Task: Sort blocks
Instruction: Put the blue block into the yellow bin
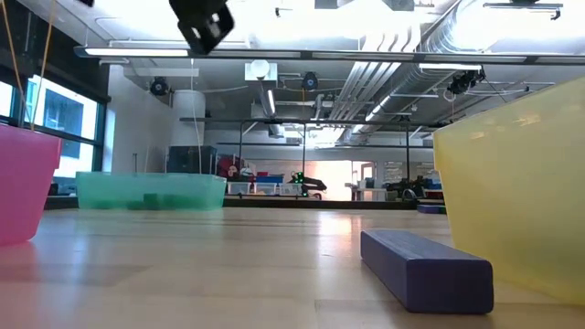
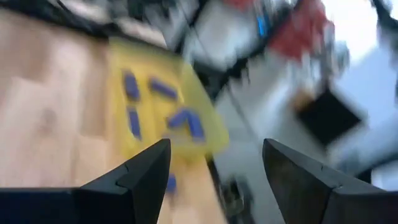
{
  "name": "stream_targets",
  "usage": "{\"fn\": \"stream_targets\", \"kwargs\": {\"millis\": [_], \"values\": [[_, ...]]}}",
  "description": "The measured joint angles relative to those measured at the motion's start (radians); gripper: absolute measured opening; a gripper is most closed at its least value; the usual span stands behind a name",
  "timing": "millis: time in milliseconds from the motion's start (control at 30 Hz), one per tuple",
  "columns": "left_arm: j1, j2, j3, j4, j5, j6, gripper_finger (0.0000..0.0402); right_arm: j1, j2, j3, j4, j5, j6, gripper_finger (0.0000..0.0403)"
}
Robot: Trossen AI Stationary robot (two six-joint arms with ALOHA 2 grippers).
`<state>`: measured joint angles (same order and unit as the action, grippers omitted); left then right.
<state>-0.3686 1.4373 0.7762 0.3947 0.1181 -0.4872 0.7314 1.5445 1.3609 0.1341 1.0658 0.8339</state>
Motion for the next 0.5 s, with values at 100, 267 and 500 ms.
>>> {"fn": "stream_targets", "kwargs": {"millis": [100, 267, 500], "values": [[0.003, -0.116, -0.097, 0.127, -0.146, -0.066, 0.0238, -0.058, 0.065, 0.000, -0.001, -0.133, 0.071, 0.0070], [0.018, -0.342, -0.156, 0.153, -0.383, -0.037, 0.0238, -0.177, 0.149, 0.012, -0.054, -0.540, 0.173, 0.0012], [0.029, -0.541, -0.158, 0.153, -0.539, 0.088, 0.0238, -0.290, 0.316, 0.267, -0.769, -0.988, 0.173, 0.0002]]}}
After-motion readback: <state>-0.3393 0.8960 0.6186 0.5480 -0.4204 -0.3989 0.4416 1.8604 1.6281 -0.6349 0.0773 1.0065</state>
